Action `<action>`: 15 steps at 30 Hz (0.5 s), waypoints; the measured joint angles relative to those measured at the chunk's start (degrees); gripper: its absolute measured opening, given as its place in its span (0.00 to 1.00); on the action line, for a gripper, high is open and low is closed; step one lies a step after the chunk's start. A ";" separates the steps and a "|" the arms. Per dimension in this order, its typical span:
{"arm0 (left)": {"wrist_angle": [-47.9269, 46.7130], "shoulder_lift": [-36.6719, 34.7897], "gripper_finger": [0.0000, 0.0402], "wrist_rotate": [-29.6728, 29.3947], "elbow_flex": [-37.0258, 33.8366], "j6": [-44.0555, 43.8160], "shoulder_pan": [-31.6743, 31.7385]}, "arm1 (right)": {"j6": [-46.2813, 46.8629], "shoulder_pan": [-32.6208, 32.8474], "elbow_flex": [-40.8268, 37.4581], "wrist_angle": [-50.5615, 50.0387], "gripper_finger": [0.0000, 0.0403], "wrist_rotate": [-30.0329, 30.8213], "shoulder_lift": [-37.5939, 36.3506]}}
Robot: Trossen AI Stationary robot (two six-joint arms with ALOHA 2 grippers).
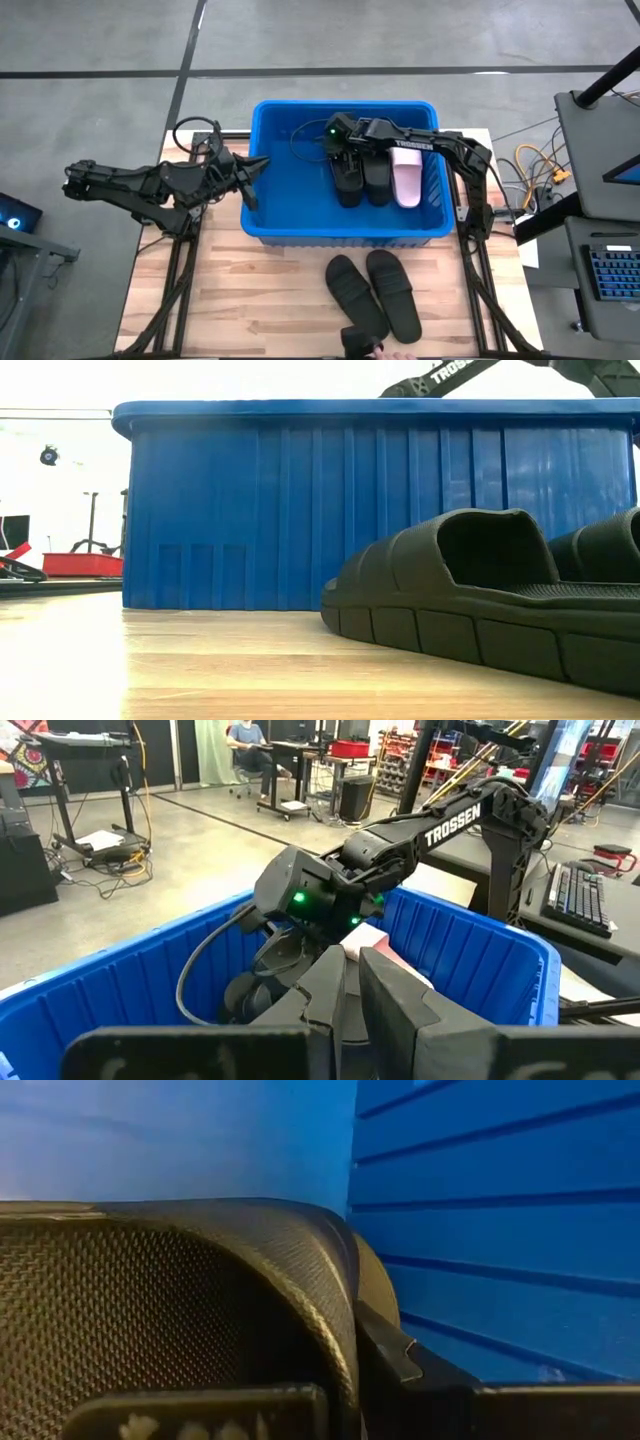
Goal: Pick and place slides into bin
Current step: Put the black slide into the blue bin
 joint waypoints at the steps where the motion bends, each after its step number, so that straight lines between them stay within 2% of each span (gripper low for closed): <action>1: 0.03 -0.02 0.05 0.00 0.00 0.00 0.00 | 0.43 -0.13 0.05 -0.03 0.03 0.00 0.10; 15: 1.10 0.01 0.05 0.00 0.00 0.00 -0.02 | -2.52 -0.24 0.07 -2.76 0.03 -0.05 0.15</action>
